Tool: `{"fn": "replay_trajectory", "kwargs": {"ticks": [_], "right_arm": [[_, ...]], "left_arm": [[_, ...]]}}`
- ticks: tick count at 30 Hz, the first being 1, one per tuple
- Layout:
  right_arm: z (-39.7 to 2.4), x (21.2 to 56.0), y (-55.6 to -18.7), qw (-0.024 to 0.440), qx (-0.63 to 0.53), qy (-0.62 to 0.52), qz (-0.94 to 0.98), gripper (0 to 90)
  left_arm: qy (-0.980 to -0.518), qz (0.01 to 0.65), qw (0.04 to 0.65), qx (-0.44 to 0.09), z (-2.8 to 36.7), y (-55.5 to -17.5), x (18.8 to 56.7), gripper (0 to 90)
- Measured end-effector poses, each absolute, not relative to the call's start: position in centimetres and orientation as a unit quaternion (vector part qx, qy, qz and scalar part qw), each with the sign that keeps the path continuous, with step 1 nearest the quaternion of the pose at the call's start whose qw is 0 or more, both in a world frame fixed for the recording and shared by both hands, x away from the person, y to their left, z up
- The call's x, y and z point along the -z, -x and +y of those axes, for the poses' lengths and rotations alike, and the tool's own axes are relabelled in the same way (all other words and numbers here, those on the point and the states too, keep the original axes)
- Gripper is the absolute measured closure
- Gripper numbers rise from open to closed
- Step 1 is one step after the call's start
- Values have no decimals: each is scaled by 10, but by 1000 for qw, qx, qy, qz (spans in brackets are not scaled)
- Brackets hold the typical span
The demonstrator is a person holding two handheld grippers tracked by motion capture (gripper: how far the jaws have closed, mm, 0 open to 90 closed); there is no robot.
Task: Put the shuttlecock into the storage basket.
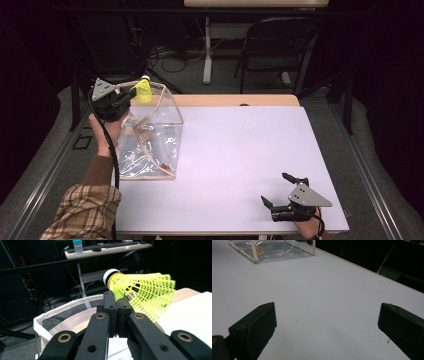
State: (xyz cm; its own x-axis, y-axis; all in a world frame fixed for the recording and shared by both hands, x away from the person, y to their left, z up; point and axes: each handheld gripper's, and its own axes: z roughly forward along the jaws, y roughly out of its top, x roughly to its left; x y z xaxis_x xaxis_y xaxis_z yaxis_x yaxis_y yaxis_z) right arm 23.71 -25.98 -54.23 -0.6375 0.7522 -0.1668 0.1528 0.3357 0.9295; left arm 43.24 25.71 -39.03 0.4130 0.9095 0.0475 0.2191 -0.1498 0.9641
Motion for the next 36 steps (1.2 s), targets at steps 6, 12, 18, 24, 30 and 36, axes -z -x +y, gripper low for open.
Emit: {"fn": "replay_trajectory", "kwargs": {"ticks": [6, 12, 18, 24, 30, 36], "right_arm": [[-260, 542, -237, 304, -493, -298, 759, 16], [-260, 542, -237, 304, -492, -297, 760, 16], [-260, 542, -237, 304, -493, -298, 759, 17], [-260, 542, -237, 304, -493, -298, 759, 17], [-260, 542, -237, 304, -492, -298, 759, 17], [-260, 542, -237, 304, -492, -298, 759, 17]], "left_arm": [[-677, 420, 497, -343, 258, -434, 393, 892], [-679, 423, 495, -338, 259, -435, 396, 892], [-681, 425, 492, -338, 258, -437, 397, 893], [-683, 426, 489, -336, 258, -438, 400, 892], [-685, 431, 484, -334, 261, -439, 403, 892], [-686, 433, 481, -333, 261, -441, 405, 892]]}}
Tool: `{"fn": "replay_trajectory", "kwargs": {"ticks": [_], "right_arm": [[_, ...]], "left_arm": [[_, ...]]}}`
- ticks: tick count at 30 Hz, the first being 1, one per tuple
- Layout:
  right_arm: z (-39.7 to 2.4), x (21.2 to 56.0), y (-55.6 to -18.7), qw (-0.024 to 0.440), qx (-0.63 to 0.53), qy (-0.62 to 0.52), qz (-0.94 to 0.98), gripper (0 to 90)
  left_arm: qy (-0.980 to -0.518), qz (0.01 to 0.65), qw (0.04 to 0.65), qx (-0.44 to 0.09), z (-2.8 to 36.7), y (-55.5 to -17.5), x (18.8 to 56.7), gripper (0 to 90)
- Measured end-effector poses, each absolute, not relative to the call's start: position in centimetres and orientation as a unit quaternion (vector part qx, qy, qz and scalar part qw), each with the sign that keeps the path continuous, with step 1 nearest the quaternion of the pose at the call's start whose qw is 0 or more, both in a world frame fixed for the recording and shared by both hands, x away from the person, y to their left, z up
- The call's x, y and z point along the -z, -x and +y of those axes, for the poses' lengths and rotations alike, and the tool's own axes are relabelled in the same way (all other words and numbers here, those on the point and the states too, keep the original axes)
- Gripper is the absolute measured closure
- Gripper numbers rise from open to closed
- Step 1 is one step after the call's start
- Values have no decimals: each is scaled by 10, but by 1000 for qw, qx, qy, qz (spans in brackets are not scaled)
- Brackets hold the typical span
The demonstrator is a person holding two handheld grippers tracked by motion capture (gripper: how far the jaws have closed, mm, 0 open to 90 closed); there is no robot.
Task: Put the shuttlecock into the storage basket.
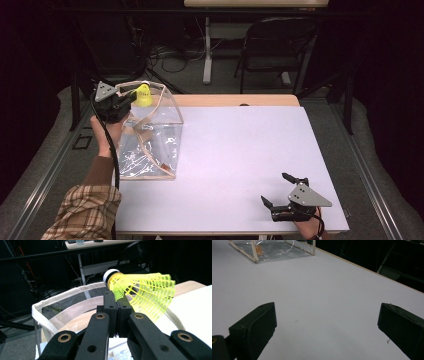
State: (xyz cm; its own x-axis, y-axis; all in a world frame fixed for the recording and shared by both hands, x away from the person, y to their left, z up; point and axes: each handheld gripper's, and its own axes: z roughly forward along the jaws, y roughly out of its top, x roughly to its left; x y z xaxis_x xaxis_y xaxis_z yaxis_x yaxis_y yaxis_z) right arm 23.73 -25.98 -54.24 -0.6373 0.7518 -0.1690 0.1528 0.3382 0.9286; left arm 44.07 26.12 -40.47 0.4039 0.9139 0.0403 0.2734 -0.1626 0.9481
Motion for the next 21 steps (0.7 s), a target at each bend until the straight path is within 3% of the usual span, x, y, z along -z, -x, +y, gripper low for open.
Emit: {"fn": "replay_trajectory", "kwargs": {"ticks": [21], "right_arm": [[-260, 543, -237, 304, -491, -298, 760, 18]], "left_arm": [[-701, 438, 463, -319, 259, -449, 414, 892]]}}
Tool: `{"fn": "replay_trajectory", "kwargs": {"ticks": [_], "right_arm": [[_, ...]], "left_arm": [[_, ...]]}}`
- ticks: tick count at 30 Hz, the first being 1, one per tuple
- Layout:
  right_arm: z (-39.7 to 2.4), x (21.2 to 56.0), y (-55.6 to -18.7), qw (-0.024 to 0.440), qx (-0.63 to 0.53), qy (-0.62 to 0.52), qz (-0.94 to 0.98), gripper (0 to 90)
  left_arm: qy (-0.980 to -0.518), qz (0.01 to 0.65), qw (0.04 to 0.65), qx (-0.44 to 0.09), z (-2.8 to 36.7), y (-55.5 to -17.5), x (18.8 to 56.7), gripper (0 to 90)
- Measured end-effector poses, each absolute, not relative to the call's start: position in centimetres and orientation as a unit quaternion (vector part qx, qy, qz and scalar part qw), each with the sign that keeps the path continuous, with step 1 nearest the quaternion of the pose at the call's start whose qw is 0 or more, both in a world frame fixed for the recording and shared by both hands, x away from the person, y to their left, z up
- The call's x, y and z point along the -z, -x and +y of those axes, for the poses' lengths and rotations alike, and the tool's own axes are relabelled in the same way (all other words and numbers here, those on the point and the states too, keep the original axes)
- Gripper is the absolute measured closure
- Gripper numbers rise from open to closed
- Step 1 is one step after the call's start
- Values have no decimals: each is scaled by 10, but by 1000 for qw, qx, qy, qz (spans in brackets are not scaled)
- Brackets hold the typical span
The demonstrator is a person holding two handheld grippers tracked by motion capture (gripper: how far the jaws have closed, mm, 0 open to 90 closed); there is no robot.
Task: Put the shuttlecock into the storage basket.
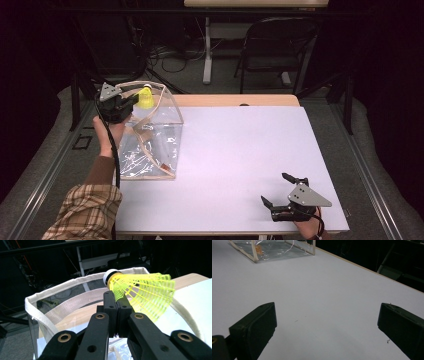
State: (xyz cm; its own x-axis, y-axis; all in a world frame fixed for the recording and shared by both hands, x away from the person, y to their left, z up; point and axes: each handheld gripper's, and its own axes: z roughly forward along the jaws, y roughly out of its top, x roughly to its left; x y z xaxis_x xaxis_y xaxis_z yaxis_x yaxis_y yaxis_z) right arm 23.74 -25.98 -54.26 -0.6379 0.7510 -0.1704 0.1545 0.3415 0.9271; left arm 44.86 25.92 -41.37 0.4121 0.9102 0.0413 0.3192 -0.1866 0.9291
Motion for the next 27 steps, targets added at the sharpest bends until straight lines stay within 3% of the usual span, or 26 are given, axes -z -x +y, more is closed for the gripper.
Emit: {"fn": "replay_trajectory", "kwargs": {"ticks": [27], "right_arm": [[-259, 543, -238, 304, -489, -298, 762, 18]], "left_arm": [[-714, 446, 444, -307, 257, -457, 423, 891]]}}
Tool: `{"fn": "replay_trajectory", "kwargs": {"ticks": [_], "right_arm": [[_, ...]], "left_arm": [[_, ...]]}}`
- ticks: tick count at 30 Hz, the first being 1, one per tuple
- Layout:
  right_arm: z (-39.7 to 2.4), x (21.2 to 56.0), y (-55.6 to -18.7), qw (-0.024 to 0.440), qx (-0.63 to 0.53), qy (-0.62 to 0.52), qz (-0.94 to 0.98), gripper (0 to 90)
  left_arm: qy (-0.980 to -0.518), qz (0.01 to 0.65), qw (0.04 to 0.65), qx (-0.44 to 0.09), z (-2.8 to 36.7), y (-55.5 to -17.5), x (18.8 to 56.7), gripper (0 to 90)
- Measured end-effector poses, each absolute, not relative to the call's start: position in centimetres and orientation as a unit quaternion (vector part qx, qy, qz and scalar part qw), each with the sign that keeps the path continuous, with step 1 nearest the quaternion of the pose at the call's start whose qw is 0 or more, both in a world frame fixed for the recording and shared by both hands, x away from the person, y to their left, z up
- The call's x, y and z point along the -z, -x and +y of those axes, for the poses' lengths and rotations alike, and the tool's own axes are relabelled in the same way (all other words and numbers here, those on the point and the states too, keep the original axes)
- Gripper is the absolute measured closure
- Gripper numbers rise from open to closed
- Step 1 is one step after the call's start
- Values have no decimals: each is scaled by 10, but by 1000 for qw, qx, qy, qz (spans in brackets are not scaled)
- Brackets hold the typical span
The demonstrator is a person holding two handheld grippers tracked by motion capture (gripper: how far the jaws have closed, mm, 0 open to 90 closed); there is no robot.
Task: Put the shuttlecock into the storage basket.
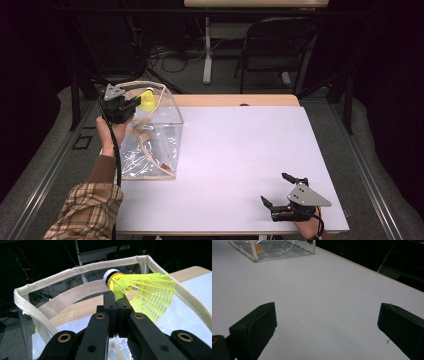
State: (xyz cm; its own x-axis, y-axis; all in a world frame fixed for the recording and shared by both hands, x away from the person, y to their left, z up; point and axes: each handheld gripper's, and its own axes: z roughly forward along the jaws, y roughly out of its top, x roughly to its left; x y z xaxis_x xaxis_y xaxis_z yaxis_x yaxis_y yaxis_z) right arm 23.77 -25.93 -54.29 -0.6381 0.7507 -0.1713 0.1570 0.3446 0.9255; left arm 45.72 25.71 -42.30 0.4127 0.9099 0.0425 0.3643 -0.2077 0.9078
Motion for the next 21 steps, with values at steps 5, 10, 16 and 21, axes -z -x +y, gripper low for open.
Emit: {"fn": "replay_trajectory", "kwargs": {"ticks": [5, 10, 16, 21], "right_arm": [[-259, 543, -238, 304, -489, -298, 762, 18], [-259, 543, -238, 303, -489, -298, 762, 19], [-259, 543, -238, 303, -489, -298, 762, 19], [-259, 543, -238, 303, -489, -298, 762, 19]], "left_arm": [[-715, 451, 441, -302, 257, -460, 426, 890], [-719, 455, 434, -296, 258, -463, 429, 889], [-727, 456, 427, -286, 255, -467, 433, 887], [-731, 455, 424, -280, 253, -470, 436, 887]]}}
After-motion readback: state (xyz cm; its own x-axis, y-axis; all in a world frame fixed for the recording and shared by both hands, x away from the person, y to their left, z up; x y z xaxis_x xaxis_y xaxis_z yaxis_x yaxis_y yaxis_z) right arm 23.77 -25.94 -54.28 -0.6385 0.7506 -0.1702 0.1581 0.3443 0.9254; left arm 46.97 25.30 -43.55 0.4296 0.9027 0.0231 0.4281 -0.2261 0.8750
